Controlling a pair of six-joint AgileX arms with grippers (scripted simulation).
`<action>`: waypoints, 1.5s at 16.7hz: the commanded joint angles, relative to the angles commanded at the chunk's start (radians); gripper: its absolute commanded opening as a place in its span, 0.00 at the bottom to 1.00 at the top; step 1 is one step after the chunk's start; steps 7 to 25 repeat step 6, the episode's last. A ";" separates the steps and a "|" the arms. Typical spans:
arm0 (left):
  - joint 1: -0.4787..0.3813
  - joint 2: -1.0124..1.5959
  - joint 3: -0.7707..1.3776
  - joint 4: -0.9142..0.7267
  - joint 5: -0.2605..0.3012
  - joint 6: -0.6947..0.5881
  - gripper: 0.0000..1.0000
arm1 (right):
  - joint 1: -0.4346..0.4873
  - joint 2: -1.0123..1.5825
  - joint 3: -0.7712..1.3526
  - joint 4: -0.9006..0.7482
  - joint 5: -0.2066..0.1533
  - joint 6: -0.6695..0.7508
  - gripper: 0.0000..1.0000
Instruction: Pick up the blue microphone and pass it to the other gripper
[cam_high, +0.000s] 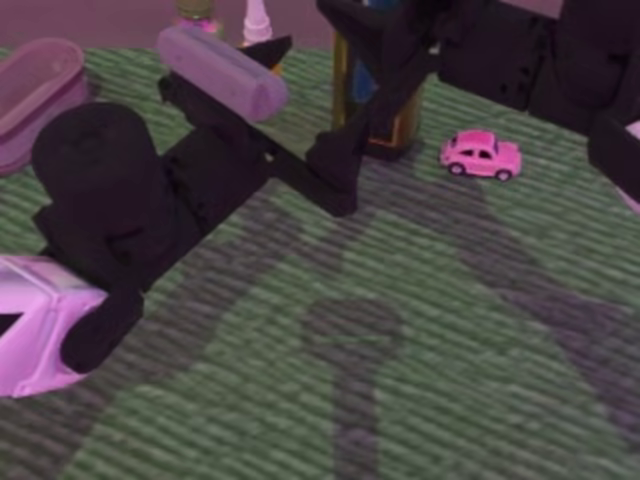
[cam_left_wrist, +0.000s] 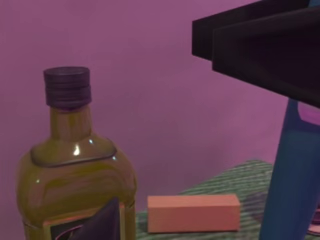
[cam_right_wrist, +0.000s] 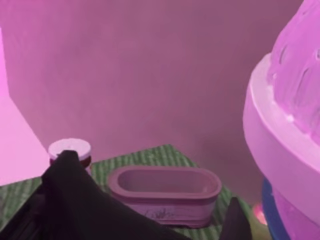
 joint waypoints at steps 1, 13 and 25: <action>0.010 -0.043 -0.040 -0.002 0.006 0.000 1.00 | -0.016 -0.013 -0.013 0.001 -0.018 0.001 0.00; 0.045 -0.191 -0.184 -0.004 0.031 -0.007 1.00 | -0.079 -0.067 -0.064 0.004 -0.093 -0.009 0.00; 0.045 -0.191 -0.184 -0.004 0.031 -0.007 1.00 | -0.079 -0.067 -0.064 0.004 -0.093 -0.009 0.00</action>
